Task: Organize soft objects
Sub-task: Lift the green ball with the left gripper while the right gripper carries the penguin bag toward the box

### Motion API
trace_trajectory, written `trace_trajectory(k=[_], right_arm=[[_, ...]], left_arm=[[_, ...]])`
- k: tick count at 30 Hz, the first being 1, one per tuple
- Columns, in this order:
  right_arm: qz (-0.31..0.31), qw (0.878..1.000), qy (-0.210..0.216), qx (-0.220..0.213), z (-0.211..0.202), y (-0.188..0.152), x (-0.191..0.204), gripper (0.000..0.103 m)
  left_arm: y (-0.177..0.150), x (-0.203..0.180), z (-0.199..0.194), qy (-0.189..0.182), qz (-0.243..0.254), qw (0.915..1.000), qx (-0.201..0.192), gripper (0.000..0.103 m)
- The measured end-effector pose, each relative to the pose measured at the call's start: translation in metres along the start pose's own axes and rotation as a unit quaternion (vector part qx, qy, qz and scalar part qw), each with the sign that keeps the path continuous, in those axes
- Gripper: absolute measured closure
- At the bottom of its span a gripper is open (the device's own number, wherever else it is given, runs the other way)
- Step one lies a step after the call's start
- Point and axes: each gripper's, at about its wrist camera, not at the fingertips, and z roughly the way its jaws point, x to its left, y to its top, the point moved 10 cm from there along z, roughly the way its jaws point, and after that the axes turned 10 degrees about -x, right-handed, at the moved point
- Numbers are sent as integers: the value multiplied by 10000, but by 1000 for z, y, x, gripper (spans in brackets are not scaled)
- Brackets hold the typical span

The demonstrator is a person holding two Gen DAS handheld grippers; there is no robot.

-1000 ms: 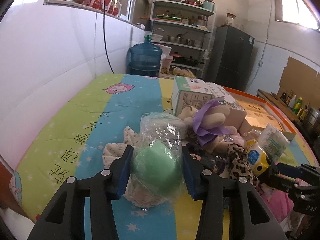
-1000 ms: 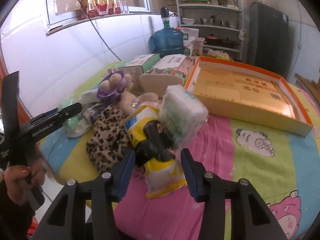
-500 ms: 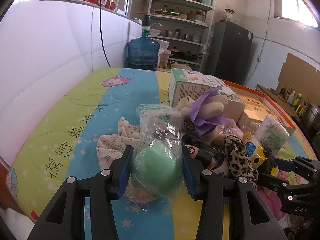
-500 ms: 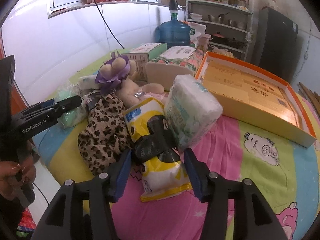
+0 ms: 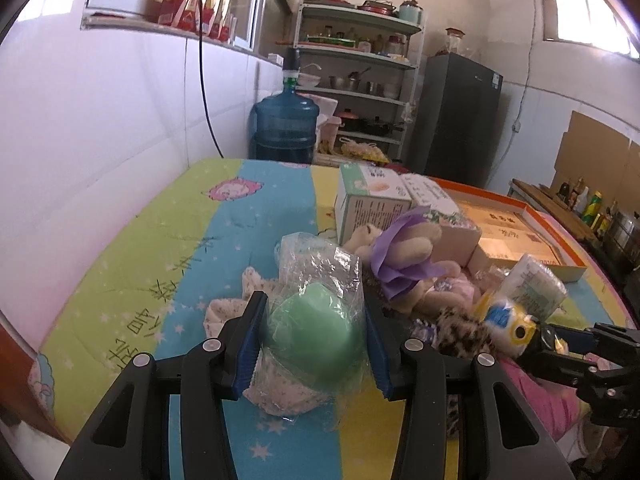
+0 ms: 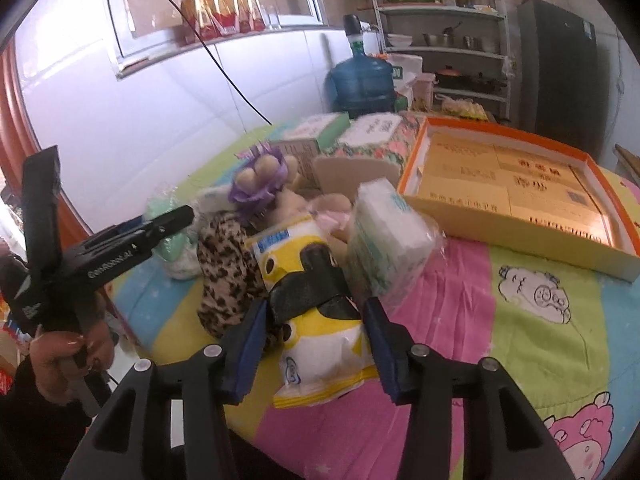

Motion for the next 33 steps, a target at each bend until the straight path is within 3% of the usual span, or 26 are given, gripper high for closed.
trace_trajectory(k=[25, 33], right_arm=[[67, 9955, 344, -885, -38, 57, 5, 58], [193, 9956, 343, -851, -36, 56, -5, 58]], left_arm=[[44, -41, -5, -180, 319, 9989, -308, 55], [45, -42, -2, -188, 328, 9989, -280, 55]])
